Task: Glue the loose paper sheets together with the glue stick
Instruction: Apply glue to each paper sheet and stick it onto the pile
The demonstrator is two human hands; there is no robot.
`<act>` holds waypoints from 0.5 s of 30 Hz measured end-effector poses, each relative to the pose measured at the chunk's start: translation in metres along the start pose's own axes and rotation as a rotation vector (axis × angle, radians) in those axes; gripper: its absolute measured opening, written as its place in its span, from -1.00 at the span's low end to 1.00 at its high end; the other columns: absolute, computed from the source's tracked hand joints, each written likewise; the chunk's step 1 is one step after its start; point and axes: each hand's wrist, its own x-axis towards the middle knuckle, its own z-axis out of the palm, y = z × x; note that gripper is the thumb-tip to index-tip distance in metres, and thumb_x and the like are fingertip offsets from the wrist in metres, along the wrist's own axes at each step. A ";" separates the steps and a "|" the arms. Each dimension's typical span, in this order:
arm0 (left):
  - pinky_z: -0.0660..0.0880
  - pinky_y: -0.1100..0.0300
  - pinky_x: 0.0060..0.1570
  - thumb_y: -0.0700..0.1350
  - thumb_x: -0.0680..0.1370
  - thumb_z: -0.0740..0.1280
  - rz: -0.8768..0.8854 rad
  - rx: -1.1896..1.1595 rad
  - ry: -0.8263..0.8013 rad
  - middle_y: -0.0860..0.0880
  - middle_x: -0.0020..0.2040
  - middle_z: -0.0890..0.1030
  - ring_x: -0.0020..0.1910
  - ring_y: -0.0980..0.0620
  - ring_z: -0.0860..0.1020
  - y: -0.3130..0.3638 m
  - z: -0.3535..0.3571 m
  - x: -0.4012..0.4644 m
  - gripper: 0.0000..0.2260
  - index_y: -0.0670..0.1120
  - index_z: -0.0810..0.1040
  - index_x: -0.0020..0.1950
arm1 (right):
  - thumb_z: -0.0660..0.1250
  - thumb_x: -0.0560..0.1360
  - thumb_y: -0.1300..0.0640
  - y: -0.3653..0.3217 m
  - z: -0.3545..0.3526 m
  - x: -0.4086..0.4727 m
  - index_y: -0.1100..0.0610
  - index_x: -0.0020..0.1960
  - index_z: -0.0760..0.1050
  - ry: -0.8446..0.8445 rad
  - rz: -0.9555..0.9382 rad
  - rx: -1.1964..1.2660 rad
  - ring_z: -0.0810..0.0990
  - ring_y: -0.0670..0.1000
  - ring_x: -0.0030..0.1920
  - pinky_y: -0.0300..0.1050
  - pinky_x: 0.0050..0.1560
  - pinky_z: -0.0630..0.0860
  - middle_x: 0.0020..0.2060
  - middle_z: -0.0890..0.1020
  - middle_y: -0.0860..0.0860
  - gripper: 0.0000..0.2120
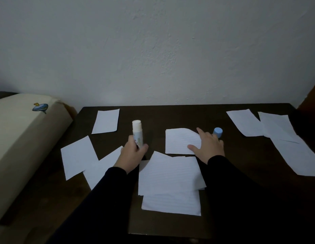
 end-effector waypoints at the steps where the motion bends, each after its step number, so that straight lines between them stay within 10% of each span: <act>1: 0.50 -0.03 0.16 0.15 0.45 0.44 -0.012 0.078 -0.035 -0.01 0.15 0.47 0.14 -0.01 0.47 -0.006 -0.004 -0.007 -0.47 0.00 0.27 0.26 | 0.31 0.51 -0.18 -0.001 -0.001 -0.001 -0.05 0.53 0.10 0.011 0.001 0.043 0.35 0.08 0.36 0.13 0.37 0.27 0.34 0.44 0.01 -0.30; 4: 0.51 0.03 0.15 0.25 0.20 0.59 -0.073 0.287 -0.038 0.04 0.19 0.45 0.19 -0.01 0.45 -0.022 -0.007 -0.023 -0.19 0.04 0.25 0.28 | 0.34 0.53 0.00 -0.005 -0.006 -0.007 -0.02 0.50 0.23 0.030 0.001 0.360 0.42 0.06 0.32 0.07 0.38 0.33 0.33 0.47 0.02 -0.42; 15: 0.50 -0.04 0.19 0.15 0.25 0.60 -0.020 0.102 0.236 -0.07 0.19 0.54 0.17 -0.07 0.49 -0.034 0.007 -0.045 -0.30 -0.04 0.34 0.24 | 0.44 0.47 0.13 -0.020 -0.030 -0.066 -0.03 0.30 0.45 -0.172 -0.113 0.922 0.55 -0.17 0.03 -0.28 -0.07 0.48 0.08 0.58 -0.11 -0.57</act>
